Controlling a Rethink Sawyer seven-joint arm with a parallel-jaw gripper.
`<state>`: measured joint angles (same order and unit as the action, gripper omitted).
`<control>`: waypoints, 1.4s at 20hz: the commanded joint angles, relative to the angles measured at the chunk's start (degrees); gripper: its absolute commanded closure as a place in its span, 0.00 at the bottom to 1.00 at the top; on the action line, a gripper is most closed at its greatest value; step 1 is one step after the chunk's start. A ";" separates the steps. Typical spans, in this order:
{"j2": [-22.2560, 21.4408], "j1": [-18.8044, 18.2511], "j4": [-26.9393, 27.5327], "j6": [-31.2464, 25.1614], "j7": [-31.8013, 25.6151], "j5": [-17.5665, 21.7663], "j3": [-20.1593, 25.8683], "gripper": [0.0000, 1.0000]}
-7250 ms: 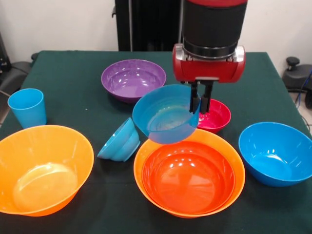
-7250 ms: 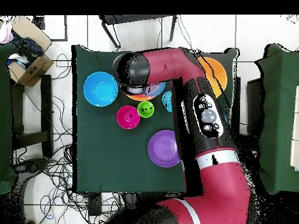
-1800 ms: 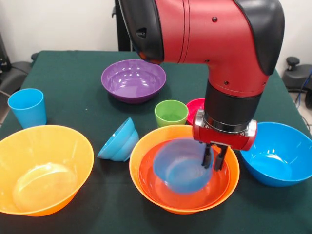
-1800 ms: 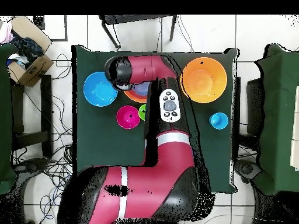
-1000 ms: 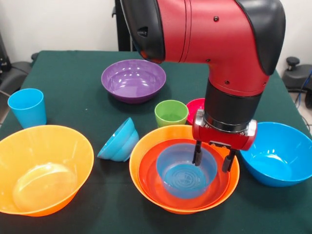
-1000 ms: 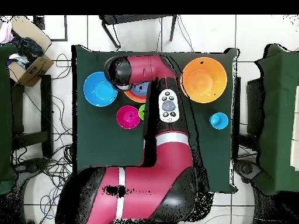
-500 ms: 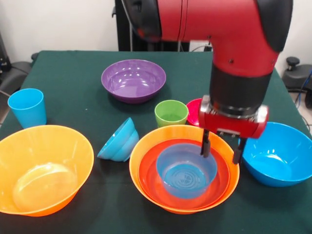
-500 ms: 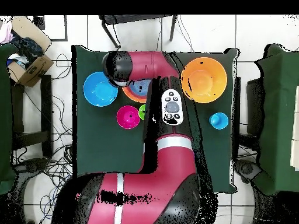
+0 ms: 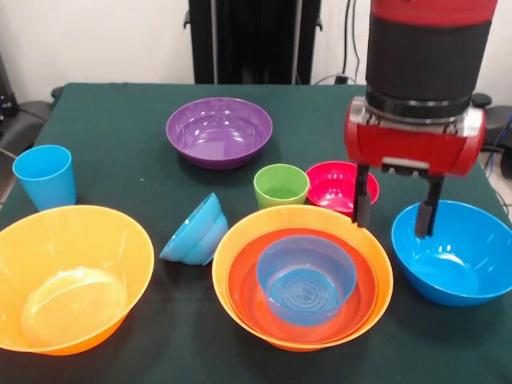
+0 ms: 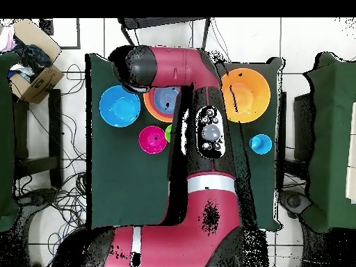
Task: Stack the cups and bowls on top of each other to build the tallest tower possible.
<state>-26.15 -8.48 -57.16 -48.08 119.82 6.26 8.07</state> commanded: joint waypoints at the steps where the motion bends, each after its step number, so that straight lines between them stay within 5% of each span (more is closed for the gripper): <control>1: -0.34 -0.54 -8.69 -0.64 2.22 0.56 0.38 0.00; 16: -8.08 -2.14 -20.51 -1.52 0.31 0.41 -0.44 0.00; 28: -7.36 -2.39 -23.00 3.33 1.06 1.98 -0.20 0.00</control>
<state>-34.92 -10.27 -74.50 -48.05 119.82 6.21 6.66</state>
